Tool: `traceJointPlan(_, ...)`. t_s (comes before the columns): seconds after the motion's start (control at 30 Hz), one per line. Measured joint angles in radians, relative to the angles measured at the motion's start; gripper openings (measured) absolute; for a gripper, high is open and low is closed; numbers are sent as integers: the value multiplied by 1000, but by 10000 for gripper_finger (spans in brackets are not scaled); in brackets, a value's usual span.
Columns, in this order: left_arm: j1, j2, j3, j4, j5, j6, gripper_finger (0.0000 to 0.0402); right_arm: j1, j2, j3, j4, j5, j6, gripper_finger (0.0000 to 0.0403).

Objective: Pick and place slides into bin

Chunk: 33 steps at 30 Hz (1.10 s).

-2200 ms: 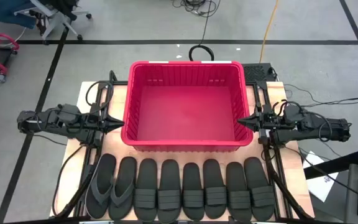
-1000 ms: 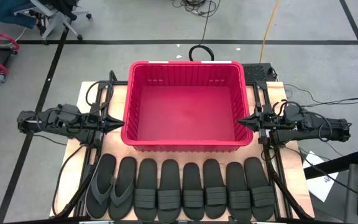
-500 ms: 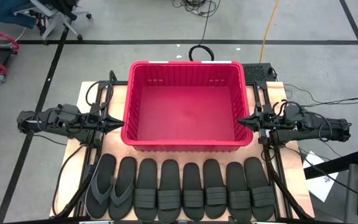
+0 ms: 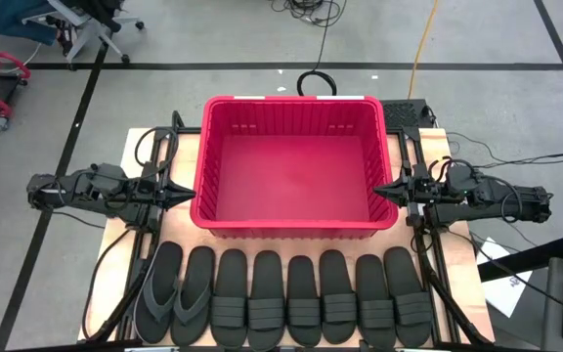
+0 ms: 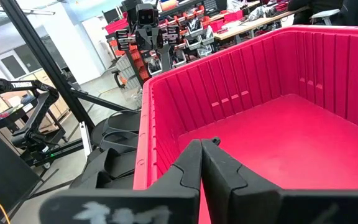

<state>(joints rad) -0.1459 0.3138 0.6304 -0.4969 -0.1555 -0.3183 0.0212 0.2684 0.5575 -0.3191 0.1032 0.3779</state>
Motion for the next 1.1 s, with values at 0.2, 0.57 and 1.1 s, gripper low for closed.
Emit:
traceJointPlan(0.2,0,0,0,0,0,0,26,0,0,0,2,0,3,0)
traceJointPlan(0.57,0,0,0,0,0,0,26,0,0,0,5,0,186,0)
traceJointPlan(1.1,0,0,0,0,0,0,26,0,105,30,130,-135,-49,32)
